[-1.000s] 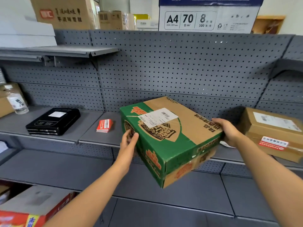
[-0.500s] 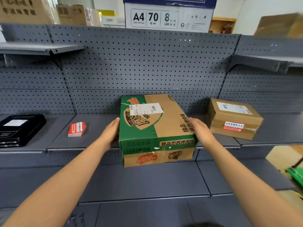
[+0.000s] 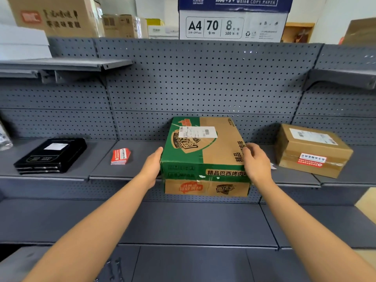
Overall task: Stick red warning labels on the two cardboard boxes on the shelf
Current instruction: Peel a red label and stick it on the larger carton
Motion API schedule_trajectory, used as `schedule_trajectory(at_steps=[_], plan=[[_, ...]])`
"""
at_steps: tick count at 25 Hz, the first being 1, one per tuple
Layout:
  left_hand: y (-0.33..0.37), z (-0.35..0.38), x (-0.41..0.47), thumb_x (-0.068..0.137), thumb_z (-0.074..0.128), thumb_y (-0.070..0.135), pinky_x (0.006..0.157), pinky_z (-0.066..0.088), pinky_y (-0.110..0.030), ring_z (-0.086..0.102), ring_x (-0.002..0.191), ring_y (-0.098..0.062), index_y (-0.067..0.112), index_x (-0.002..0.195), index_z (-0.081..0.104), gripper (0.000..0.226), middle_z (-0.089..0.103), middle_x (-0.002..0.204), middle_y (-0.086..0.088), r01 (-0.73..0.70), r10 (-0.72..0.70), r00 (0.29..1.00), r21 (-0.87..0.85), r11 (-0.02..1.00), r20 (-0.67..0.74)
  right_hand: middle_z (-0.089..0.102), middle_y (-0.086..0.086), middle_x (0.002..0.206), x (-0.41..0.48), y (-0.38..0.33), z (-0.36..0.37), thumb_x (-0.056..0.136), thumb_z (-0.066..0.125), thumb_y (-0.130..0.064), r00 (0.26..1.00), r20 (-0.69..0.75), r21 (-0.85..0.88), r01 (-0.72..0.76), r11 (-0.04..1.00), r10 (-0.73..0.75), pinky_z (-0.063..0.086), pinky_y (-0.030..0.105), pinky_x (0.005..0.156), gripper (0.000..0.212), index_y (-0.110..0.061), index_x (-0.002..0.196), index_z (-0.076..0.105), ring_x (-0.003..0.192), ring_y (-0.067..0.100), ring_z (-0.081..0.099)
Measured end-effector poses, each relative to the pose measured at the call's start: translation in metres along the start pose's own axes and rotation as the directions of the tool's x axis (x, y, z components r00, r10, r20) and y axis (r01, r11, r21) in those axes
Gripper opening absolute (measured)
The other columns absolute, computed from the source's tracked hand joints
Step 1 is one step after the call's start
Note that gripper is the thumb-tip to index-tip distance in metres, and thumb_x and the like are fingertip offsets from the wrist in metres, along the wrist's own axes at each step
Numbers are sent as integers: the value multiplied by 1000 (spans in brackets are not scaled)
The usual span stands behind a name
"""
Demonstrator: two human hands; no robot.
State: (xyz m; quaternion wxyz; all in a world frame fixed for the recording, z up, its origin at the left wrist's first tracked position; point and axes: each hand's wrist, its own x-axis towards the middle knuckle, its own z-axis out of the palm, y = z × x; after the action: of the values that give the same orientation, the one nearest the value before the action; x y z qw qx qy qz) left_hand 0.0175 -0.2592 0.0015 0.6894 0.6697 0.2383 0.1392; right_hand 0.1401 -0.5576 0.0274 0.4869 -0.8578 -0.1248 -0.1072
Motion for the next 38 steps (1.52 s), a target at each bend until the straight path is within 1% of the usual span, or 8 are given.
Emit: schedule_trajectory(at_steps=[5,9,15,20,24,28,32,38], plan=[[13,-27,1,100,52,46,99,51,-44,66,113,-22,23,117,68,33,72,124,-4,-36,41,998,79,996,-51,63,13,115,12,-26,-7,100,53,-33,954,13,-403,278,872,-299,51,46,87,33,-14,123,68,110,36,57],[28,-63,2,105,55,28,89,50,-35,63,108,-16,20,108,66,14,69,117,0,-73,86,990,121,990,-112,64,4,80,13,-79,25,100,54,-26,892,171,-414,450,791,-419,51,39,64,25,-12,81,65,79,31,63],[29,-129,23,101,59,22,76,49,-30,62,95,-19,20,100,70,12,69,104,1,-110,182,965,334,936,-190,66,6,74,-3,-156,105,95,49,-22,800,423,-311,569,761,-426,52,37,59,27,-16,73,63,68,28,60],[17,-177,52,99,64,22,91,47,-27,63,108,-16,16,114,72,18,72,115,-1,-121,285,950,687,716,-129,67,6,79,-14,-195,164,93,48,-26,738,540,-274,608,745,-404,53,36,66,25,-15,81,67,77,29,61],[-2,-195,81,98,65,23,98,51,-38,63,116,-30,13,132,66,36,69,128,-10,-116,252,968,882,457,-3,68,6,85,-22,-200,194,91,46,-26,705,621,-294,615,731,-343,57,38,70,25,-17,80,66,80,30,64],[-22,-201,99,96,67,42,93,55,-42,64,111,-33,18,129,67,41,67,125,-13,-82,148,988,951,298,39,68,8,85,-27,-195,209,93,46,-26,691,654,-317,619,718,-308,55,36,65,27,-13,78,64,78,32,64],[-29,-199,101,98,66,36,83,56,-42,65,101,-35,14,109,71,26,68,113,-16,-113,232,970,982,153,76,68,7,83,-28,-187,211,93,46,-25,694,644,-327,631,704,-323,52,35,62,27,-15,73,60,77,31,62],[-19,-194,101,99,65,29,78,54,-38,65,98,-34,16,107,73,17,69,109,-14,-108,189,978,989,97,88,61,2,76,-30,-185,207,98,45,-26,694,585,-263,651,712,-419,55,39,64,34,-24,64,45,74,29,59]])
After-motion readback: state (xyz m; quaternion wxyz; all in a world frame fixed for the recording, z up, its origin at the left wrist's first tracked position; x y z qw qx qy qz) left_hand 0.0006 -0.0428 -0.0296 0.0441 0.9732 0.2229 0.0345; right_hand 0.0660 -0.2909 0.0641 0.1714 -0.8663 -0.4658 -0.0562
